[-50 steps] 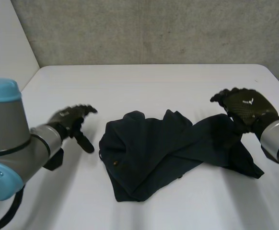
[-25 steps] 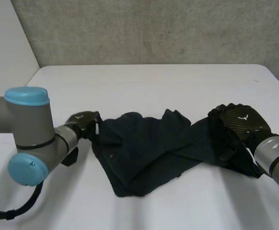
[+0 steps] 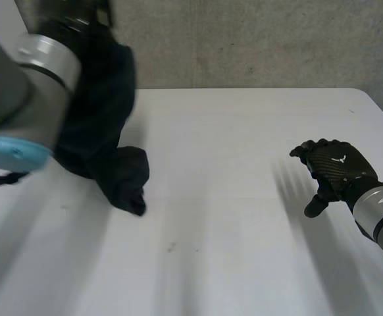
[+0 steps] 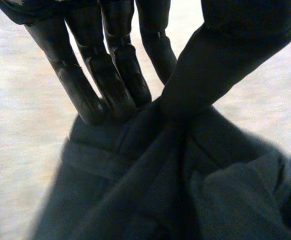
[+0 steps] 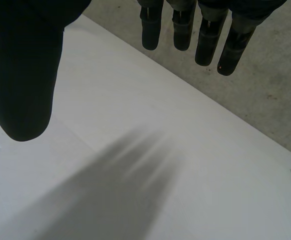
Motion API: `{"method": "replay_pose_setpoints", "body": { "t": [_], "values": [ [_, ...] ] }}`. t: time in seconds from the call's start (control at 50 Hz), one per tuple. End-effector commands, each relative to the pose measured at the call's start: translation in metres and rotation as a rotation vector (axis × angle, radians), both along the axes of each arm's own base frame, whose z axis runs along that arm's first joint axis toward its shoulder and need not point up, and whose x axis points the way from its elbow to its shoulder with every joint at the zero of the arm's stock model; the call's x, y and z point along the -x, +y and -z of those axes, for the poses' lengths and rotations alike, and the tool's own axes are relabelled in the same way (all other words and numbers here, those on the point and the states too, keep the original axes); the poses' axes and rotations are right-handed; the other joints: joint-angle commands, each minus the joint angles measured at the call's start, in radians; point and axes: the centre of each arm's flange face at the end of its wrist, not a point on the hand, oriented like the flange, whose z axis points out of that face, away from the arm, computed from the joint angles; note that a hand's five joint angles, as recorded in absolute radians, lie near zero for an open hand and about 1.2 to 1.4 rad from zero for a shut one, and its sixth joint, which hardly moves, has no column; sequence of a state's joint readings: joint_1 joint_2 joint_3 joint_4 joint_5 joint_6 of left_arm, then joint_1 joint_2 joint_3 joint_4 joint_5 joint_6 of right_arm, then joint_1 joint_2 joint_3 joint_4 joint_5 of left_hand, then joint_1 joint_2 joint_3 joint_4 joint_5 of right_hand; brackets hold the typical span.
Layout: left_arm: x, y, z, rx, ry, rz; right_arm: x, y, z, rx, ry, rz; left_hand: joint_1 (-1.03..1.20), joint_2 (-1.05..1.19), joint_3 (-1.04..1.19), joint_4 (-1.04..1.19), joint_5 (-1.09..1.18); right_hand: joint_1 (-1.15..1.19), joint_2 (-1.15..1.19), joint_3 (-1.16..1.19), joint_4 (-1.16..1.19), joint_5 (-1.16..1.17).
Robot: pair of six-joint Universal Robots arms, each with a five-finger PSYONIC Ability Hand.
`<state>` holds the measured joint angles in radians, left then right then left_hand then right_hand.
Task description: Fold the shorts.
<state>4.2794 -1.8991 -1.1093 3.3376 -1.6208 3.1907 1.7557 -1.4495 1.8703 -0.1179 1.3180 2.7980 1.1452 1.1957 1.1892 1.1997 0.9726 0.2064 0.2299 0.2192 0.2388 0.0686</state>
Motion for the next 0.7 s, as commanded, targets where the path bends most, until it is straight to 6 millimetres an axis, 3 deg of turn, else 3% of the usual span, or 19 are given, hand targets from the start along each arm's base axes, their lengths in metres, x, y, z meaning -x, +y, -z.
{"method": "replay_pose_setpoints", "body": {
  "t": [0.02, 0.06, 0.08, 0.14, 0.18, 0.24, 0.3, 0.36, 0.46, 0.58, 0.66, 0.7],
  "values": [
    [0.092, 0.075, 0.091, -0.185, -0.164, 0.434, 0.001, 0.0, -0.001, 0.009, -0.003, 0.006, 0.251, 0.201, 0.207, 0.197, 0.249, -0.032, -0.055, -0.045, -0.064, -0.069],
    [0.102, 0.092, 0.111, -0.226, -0.201, 0.497, 0.001, 0.001, -0.004, 0.02, -0.005, 0.006, 0.251, 0.201, 0.207, 0.197, 0.249, -0.032, -0.055, -0.045, -0.064, -0.069],
    [0.111, 0.111, 0.13, -0.267, -0.241, 0.565, 0.002, 0.0, -0.005, 0.024, -0.005, 0.008, 0.251, 0.201, 0.207, 0.197, 0.249, -0.032, -0.055, -0.045, -0.064, -0.069],
    [0.121, 0.14, 0.15, -0.302, -0.299, 0.655, 0.006, -0.005, -0.008, 0.047, -0.011, 0.034, 0.251, 0.201, 0.207, 0.197, 0.249, -0.032, -0.055, -0.045, -0.064, -0.069],
    [0.127, 0.17, 0.162, -0.295, -0.366, 0.745, 0.011, -0.009, -0.01, 0.058, -0.011, 0.055, -0.099, -0.149, -0.143, -0.153, -0.101, -0.032, -0.055, -0.045, -0.064, -0.069],
    [0.127, 0.188, 0.166, -0.242, -0.446, 0.769, 0.02, -0.015, -0.014, 0.073, -0.008, 0.099, -0.616, -0.666, -0.66, -0.67, -0.618, -0.032, -0.055, -0.045, -0.064, -0.069],
    [0.124, 0.184, 0.16, -0.192, -0.484, 0.726, 0.022, -0.017, -0.016, 0.079, -0.009, 0.102, -0.638, -0.688, -0.682, -0.693, -0.64, -0.032, -0.055, -0.045, -0.064, -0.069],
    [0.114, 0.168, 0.148, -0.157, -0.502, 0.607, 0.022, -0.016, -0.017, 0.087, -0.01, 0.094, -0.729, -0.779, -0.773, -0.783, -0.731, -0.032, -0.055, -0.045, -0.064, -0.069],
    [0.079, 0.131, 0.108, -0.137, -0.433, 0.311, 0.02, -0.015, -0.018, 0.09, -0.012, 0.083, -0.779, -0.829, -0.823, -0.833, -0.781, -0.032, -0.055, -0.045, -0.064, -0.069],
    [0.043, 0.122, 0.078, -0.121, -0.361, 0.16, 0.017, -0.015, -0.024, 0.102, -0.018, 0.062, -0.849, -0.9, -0.893, -0.904, -0.851, -0.032, -0.055, -0.045, -0.064, -0.069],
    [0.011, 0.097, 0.074, -0.153, -0.321, 0.05, 0.005, -0.009, -0.031, 0.116, -0.026, -0.01, -0.861, -0.912, -0.905, -0.916, -0.863, -0.032, -0.055, -0.045, -0.064, -0.069],
    [-0.001, 0.086, 0.076, -0.181, -0.302, 0.01, -0.014, 0.006, -0.034, 0.115, -0.024, -0.117, -0.861, -0.912, -0.905, -0.916, -0.863, -0.032, -0.055, -0.045, -0.064, -0.069]
  ]
}}
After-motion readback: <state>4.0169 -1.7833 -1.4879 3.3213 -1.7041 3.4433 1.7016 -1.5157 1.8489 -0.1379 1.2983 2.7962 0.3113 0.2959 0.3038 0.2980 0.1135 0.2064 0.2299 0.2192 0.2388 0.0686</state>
